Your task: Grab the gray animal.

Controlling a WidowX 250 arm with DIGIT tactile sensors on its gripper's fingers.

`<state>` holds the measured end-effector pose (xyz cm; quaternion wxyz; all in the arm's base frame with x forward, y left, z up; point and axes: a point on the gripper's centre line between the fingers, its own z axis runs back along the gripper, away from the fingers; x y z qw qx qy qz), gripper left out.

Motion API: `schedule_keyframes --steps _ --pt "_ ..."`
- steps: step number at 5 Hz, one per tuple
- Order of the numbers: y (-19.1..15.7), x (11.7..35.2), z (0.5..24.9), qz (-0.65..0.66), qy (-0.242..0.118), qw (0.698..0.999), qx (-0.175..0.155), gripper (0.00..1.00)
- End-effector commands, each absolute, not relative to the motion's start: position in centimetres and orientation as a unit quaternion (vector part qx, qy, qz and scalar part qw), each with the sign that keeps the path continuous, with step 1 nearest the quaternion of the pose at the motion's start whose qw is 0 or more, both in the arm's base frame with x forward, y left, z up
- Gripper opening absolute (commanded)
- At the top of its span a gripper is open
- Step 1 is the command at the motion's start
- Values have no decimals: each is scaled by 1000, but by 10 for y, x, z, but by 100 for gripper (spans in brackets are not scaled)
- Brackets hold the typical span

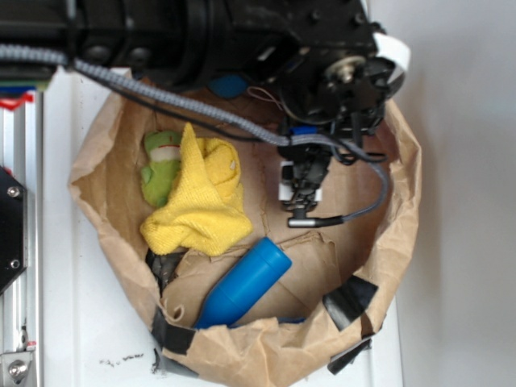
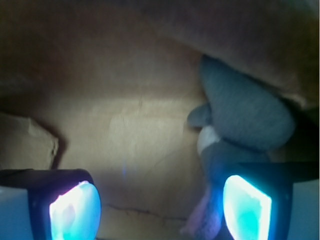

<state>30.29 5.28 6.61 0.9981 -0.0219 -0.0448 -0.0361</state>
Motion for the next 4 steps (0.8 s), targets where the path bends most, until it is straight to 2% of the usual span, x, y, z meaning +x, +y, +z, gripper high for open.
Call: schedule_keyframes --steps 1,2,4 --pt "66 305 81 -17 -72 997 -11 100" --pt "74 303 87 16 -86 996 -6 100" --pt "84 307 98 76 -138 987 7 100"
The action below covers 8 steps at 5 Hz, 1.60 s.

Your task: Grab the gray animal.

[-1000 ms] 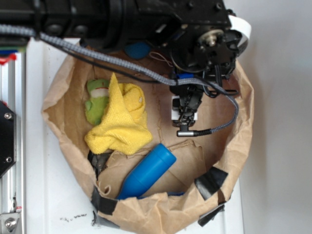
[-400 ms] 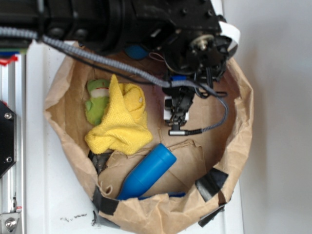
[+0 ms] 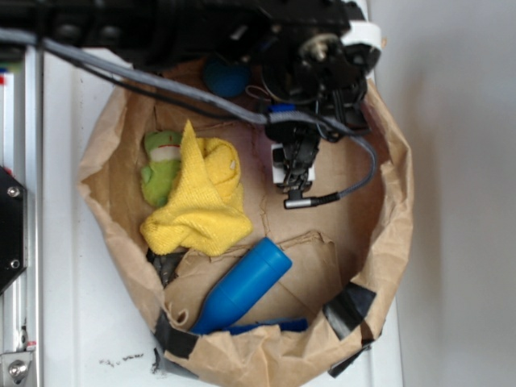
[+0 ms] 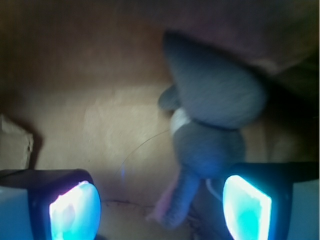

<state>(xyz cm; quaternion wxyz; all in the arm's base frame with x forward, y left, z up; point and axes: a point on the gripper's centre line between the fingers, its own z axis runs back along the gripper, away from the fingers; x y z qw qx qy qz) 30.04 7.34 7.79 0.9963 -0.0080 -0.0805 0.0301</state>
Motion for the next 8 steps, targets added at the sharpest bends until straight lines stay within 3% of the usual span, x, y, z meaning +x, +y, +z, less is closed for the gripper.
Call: schedule_keyframes --steps 1,5,7,8 --pt "86 313 94 82 -133 988 14 100" --pt "94 337 63 72 -122 989 49 100" --pt "80 330 47 -8 -106 993 43 100" --pt "79 327 46 -16 -104 994 41 69"
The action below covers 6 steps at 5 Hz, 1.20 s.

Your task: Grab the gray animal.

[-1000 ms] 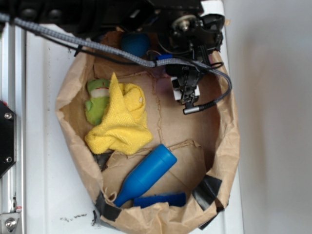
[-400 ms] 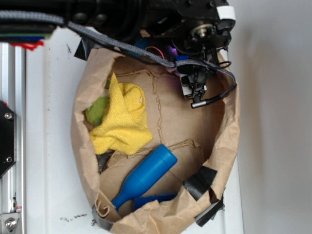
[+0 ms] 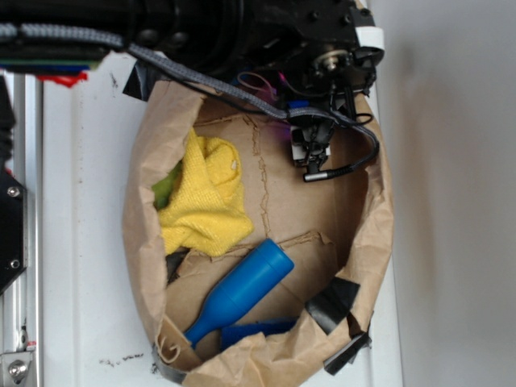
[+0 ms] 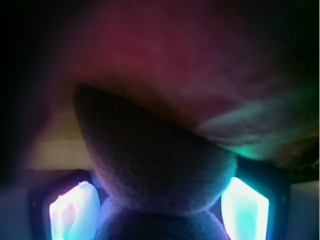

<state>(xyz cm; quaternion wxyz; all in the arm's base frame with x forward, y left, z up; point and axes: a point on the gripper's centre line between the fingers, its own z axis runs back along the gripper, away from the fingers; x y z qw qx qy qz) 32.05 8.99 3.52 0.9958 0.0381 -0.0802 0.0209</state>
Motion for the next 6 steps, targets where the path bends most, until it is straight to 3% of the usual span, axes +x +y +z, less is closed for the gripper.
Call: schedule_keyframes --steps 1,3,4,5,6 --pt "82 324 48 -13 -101 994 32 0" --pt "79 310 75 -21 -73 997 -11 0" --pt "58 288 113 -47 -78 995 -40 0" --pt "35 269 139 -83 -74 993 -33 0" --pt "19 254 152 -99 -31 993 -50 0"
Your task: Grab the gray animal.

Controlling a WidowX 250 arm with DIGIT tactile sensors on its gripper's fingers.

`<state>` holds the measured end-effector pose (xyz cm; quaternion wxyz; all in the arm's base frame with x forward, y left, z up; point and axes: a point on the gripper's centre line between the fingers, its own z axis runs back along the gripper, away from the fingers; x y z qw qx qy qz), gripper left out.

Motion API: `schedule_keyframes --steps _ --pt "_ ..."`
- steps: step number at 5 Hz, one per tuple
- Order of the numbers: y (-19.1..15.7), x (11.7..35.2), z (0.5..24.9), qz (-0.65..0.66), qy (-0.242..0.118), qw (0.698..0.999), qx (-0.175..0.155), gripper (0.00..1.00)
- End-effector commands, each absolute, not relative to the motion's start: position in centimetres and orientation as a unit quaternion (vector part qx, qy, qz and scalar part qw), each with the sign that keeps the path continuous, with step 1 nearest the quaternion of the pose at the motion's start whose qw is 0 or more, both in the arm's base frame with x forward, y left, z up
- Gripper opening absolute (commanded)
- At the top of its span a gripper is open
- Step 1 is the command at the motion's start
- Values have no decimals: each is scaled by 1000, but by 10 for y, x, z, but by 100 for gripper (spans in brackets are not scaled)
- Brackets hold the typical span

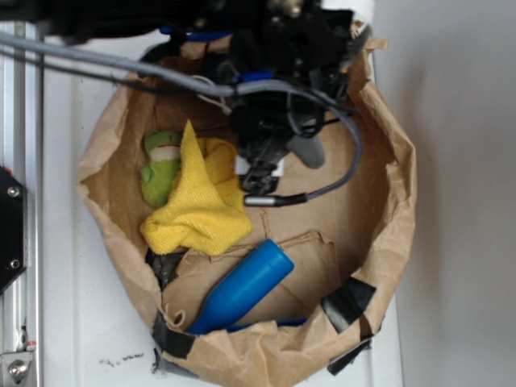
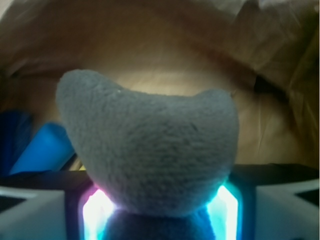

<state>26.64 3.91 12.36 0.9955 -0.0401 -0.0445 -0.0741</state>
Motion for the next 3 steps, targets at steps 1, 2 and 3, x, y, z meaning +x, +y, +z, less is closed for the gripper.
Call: schedule_keyframes --steps 1,2,3 --pt "2 243 161 -91 -11 994 -54 0" --pt "-2 240 163 -80 -4 995 -64 0" --pt "1 240 161 -71 -16 995 -64 0"
